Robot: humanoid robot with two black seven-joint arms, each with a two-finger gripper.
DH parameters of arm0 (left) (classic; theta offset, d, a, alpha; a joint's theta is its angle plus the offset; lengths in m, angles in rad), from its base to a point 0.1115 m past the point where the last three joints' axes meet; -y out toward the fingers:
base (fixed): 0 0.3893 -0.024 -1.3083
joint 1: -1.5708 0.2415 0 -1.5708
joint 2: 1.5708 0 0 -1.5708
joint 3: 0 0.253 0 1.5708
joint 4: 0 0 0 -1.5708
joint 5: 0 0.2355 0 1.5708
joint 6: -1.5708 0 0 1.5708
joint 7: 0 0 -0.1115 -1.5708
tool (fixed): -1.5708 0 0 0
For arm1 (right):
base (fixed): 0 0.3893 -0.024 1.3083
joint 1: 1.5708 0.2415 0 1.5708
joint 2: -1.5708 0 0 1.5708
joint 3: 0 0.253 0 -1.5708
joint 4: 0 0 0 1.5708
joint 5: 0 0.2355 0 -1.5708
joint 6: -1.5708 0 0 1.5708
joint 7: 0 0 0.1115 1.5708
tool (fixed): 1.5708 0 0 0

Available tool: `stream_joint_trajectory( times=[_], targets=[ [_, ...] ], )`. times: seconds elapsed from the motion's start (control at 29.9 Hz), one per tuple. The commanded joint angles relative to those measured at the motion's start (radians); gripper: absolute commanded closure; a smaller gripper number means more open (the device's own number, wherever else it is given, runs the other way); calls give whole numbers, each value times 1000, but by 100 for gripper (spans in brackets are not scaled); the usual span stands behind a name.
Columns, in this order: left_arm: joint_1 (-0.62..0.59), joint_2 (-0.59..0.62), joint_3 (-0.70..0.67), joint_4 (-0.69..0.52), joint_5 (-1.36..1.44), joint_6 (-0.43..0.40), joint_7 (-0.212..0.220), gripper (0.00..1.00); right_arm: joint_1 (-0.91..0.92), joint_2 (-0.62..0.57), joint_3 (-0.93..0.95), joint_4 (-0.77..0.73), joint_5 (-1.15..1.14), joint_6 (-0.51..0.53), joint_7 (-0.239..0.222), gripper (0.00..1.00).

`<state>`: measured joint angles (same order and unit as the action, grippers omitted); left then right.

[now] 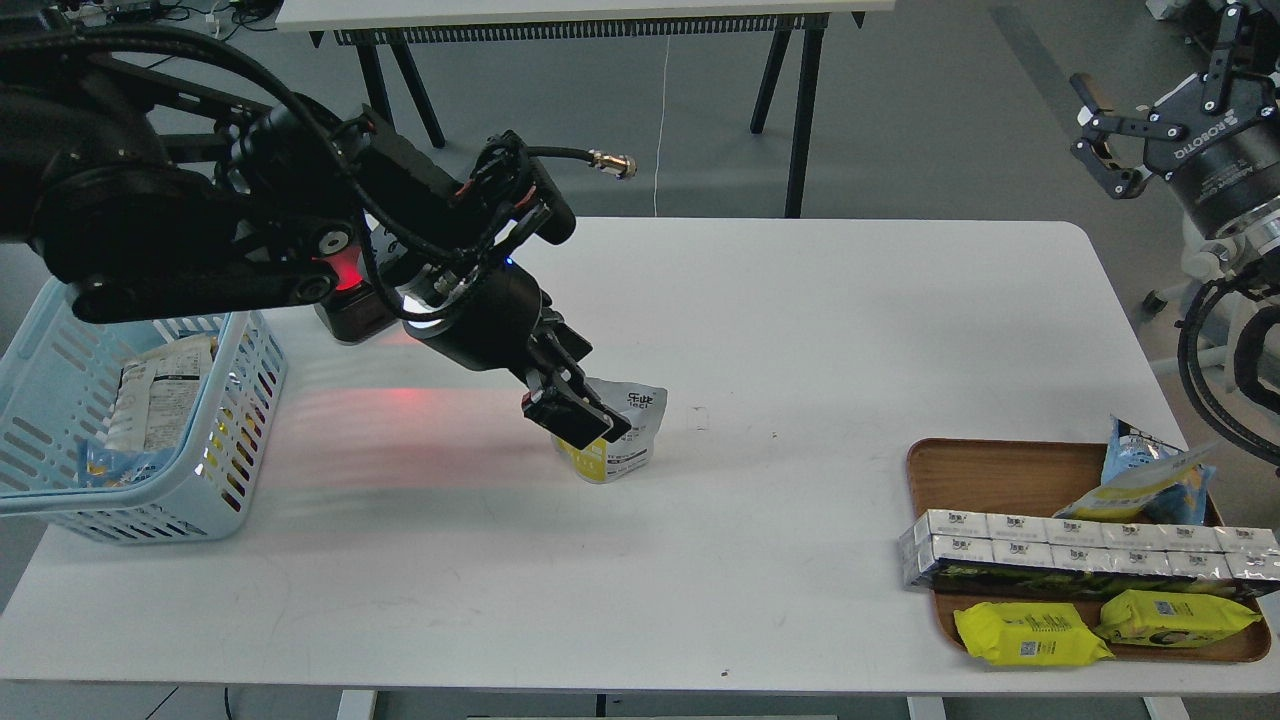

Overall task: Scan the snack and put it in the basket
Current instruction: 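Reach the left gripper to the standing packet and grasp it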

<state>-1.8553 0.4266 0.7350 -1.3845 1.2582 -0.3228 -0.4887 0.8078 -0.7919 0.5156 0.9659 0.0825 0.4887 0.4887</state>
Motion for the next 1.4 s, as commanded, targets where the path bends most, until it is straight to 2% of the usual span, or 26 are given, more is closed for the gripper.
stream_joint_trajectory(
  times=[0.0, 0.13, 0.27, 0.47, 0.87, 0.97, 1.1, 1.2, 1.27, 1.3, 1.34, 1.37],
  targets=[
    [13, -20, 0, 21, 0, 68, 0, 6, -10, -1, 0, 1, 0, 0, 0, 0],
    [16, -55, 0, 50, 0, 94, 0, 6, -12, -1, 0, 1, 0, 0, 0, 0],
    [71, -106, 4, 125, 1, 137, 0, 6, -13, -4, 1, 4, 0, 0, 0, 0],
    [140, -158, 6, 202, 4, 143, 0, 6, -19, -16, 1, 7, 2, 0, 0, 0],
    [183, -166, 116, 223, 53, 248, 0, 18, -22, -21, 1, 8, 2, 0, 0, 0],
    [196, -166, 122, 223, 73, 266, 0, 27, -24, -21, 1, 10, 2, 0, 0, 0],
    [196, -157, 142, 223, 86, 272, 0, 45, -27, -23, 3, 11, 2, 0, 0, 0],
    [196, -151, 159, 222, 87, 284, 0, 68, -27, -23, 3, 11, 2, 0, 0, 0],
    [194, -146, 159, 217, 89, 303, 0, 76, -29, -23, 3, 11, 2, 0, 0, 0],
    [194, -143, 164, 216, 89, 309, 0, 83, -32, -23, 3, 11, 2, 0, 0, 0],
    [194, -140, 170, 217, 89, 315, 0, 95, -33, -23, 3, 11, 2, 0, 0, 0],
    [194, -137, 175, 213, 89, 321, 0, 96, -35, -23, 1, 11, 2, 0, 0, 0]
  ],
)
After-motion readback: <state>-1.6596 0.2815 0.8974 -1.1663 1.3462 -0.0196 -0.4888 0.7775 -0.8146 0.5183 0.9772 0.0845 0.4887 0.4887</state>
